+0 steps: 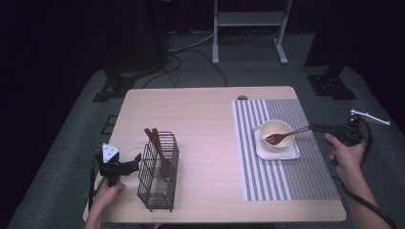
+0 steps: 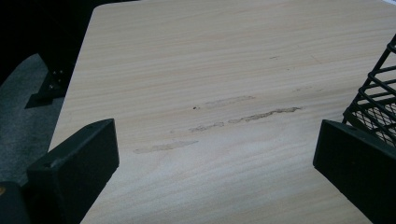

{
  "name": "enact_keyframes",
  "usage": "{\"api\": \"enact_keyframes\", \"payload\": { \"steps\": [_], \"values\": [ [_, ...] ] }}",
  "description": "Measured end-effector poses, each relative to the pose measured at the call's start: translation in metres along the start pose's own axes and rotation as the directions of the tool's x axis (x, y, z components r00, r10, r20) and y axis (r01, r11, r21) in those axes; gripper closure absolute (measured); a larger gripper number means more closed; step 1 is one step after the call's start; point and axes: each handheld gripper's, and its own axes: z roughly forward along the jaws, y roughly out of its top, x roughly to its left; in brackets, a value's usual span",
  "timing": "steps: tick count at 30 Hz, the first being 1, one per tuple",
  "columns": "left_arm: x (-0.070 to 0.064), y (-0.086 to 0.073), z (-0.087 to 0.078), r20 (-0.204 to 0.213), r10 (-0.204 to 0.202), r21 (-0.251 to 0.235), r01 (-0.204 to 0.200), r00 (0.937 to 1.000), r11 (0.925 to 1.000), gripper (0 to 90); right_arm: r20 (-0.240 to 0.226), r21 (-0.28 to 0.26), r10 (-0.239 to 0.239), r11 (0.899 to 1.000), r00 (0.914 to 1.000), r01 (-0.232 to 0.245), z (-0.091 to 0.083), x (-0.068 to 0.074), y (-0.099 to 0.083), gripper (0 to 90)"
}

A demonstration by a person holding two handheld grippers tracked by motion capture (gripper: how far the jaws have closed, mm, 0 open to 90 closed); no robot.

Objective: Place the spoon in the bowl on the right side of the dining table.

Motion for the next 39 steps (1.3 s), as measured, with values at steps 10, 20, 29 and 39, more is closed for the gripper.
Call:
{"api": "enact_keyframes", "payload": {
  "steps": [10, 20, 29, 39],
  "values": [
    [0.0, 0.0, 0.0, 0.0, 0.002, 0.0, -0.002, 1.0, 1.0, 0.0, -0.019, 0.005, 0.027, 1.0, 0.9994, -0.027, 0.007, -0.009, -0.005, 76.6],
    [-0.001, 0.0, 0.001, -0.002, -0.002, 0.002, 0.002, 1.0, 1.0, 0.0, -0.034, 0.019, 0.048, 0.999, 0.9982, -0.048, 0.007, -0.017, -0.011, 70.8],
    [0.0, 0.0, 0.001, 0.002, -0.009, 0.001, 0.009, 1.0, 1.0, 0.0, -0.042, 0.028, 0.059, 0.998, 0.9974, -0.058, 0.008, -0.024, -0.017, 63.8],
    [0.001, 0.0, 0.0, 0.006, -0.012, 0.0, 0.012, 0.9999, 0.9999, 0.0, -0.06, 0.038, 0.059, 0.998, 0.9965, -0.057, 0.009, -0.025, -0.025, 54.9]
  ]
}}
